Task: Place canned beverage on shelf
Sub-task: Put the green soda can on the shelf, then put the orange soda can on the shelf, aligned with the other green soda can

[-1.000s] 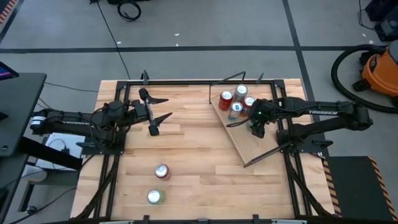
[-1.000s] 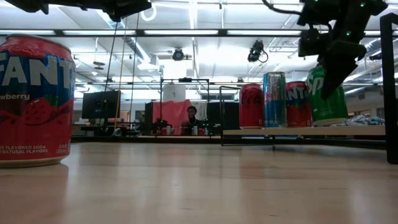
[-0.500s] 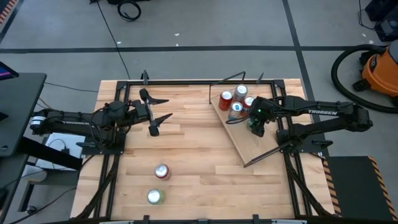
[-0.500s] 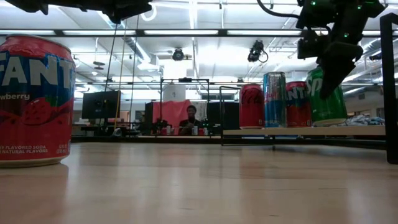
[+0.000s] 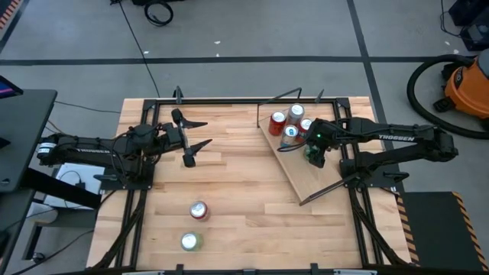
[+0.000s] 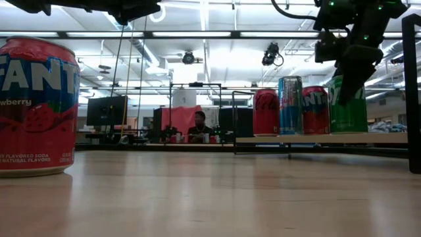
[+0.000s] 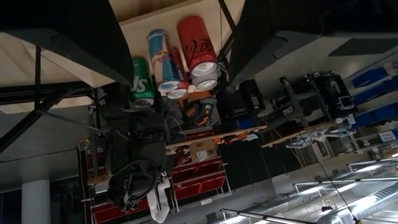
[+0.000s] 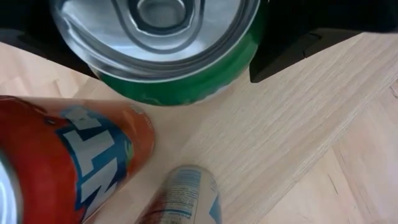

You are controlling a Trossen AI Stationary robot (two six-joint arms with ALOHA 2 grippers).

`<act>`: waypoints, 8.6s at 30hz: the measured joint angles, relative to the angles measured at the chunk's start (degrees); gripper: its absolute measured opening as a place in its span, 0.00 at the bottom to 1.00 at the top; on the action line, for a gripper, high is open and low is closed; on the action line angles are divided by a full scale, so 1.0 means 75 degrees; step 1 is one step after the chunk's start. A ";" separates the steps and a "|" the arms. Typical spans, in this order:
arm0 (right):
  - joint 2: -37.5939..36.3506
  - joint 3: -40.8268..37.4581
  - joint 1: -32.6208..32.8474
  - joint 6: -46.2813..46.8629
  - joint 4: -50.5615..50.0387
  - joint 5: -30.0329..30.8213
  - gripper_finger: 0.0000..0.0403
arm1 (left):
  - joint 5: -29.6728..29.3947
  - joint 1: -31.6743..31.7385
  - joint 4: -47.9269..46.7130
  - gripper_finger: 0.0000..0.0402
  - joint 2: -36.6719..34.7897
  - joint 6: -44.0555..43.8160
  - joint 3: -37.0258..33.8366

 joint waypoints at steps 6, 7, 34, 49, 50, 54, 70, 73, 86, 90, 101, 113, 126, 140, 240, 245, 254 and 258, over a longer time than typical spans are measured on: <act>0.0003 0.0184 0.0000 0.0026 -0.0027 0.0136 0.93 | 0.0001 0.0000 -0.0088 0.68 0.0000 0.0105 0.0000; 0.0003 0.0244 0.0000 0.0034 -0.0041 0.0158 0.93 | 0.0027 0.0000 -0.0159 0.68 0.0000 0.0193 0.0000; 0.0006 0.1673 0.0015 -0.0240 -0.0318 0.0202 0.93 | 0.0764 0.0743 0.0159 0.68 0.1011 -0.0107 0.0589; 0.0017 0.2161 0.0494 -0.0698 0.1993 -0.1052 0.93 | 0.0820 0.0319 -0.2900 0.68 0.1008 -0.2788 0.0804; 0.0036 0.2033 0.0584 -0.0869 0.2465 -0.1046 0.93 | 0.0971 0.0268 -0.3043 0.68 0.1007 -0.2932 0.0804; 0.0135 0.1609 0.0897 -0.1279 0.4123 -0.1018 0.93 | 0.1914 0.0055 -0.3768 0.68 0.1008 -0.3652 0.0907; 0.2334 0.1473 0.1508 -0.1658 0.5594 -0.1048 0.93 | 0.1664 -0.2253 -0.4918 0.68 0.1391 -0.4599 0.1236; 0.2809 0.1476 0.1683 -0.1647 0.5891 -0.0838 0.93 | 0.1146 -0.2742 -0.5249 0.68 0.1703 -0.4772 0.1357; 0.3865 0.1476 0.2576 -0.1296 0.6514 0.0138 0.93 | -0.0352 -0.4021 -0.8633 0.69 0.3923 -0.5713 0.4160; 0.4412 0.1476 0.2806 -0.1270 0.6907 0.0398 0.93 | -0.0334 -0.4064 -0.8752 0.72 0.4379 -0.6103 0.4543; 0.6001 0.1476 0.2882 -0.2104 0.7904 0.1215 0.93 | -0.0085 -0.4617 -0.8949 0.88 0.5023 -0.7633 0.4701; 0.6649 0.1476 0.2392 -0.2845 0.9464 0.1076 0.93 | -0.0207 -0.4811 -0.9401 0.88 0.5592 -0.8387 0.4704; 0.6633 0.1488 0.2391 -0.2862 0.9480 0.0781 0.93 | -0.0061 -0.5055 -0.9767 0.88 0.5976 -0.8487 0.4697; 0.6639 0.1482 0.2831 -0.3351 0.9303 0.0783 0.93 | -0.0159 -0.4796 -0.9967 0.86 0.6196 -0.5333 0.4701; 0.4861 0.0232 0.3385 -0.3322 0.9268 0.2517 0.93 | 0.0609 -0.1755 -0.9272 0.99 0.6136 -0.1603 0.6158; 0.4861 0.0232 0.3659 -0.3325 0.9254 0.2487 0.93 | 0.0102 -0.2026 -1.0079 0.99 0.6136 -0.2819 0.6276; 0.4861 0.0266 0.3722 -0.3288 0.9385 0.1139 0.93 | -0.0089 -0.2002 -1.0395 0.89 0.6107 -0.3540 0.6245; 0.4868 0.0591 0.3754 -0.3203 0.9057 0.1130 0.93 | -0.0346 -0.2005 -0.9787 0.84 0.5962 -0.3135 0.5727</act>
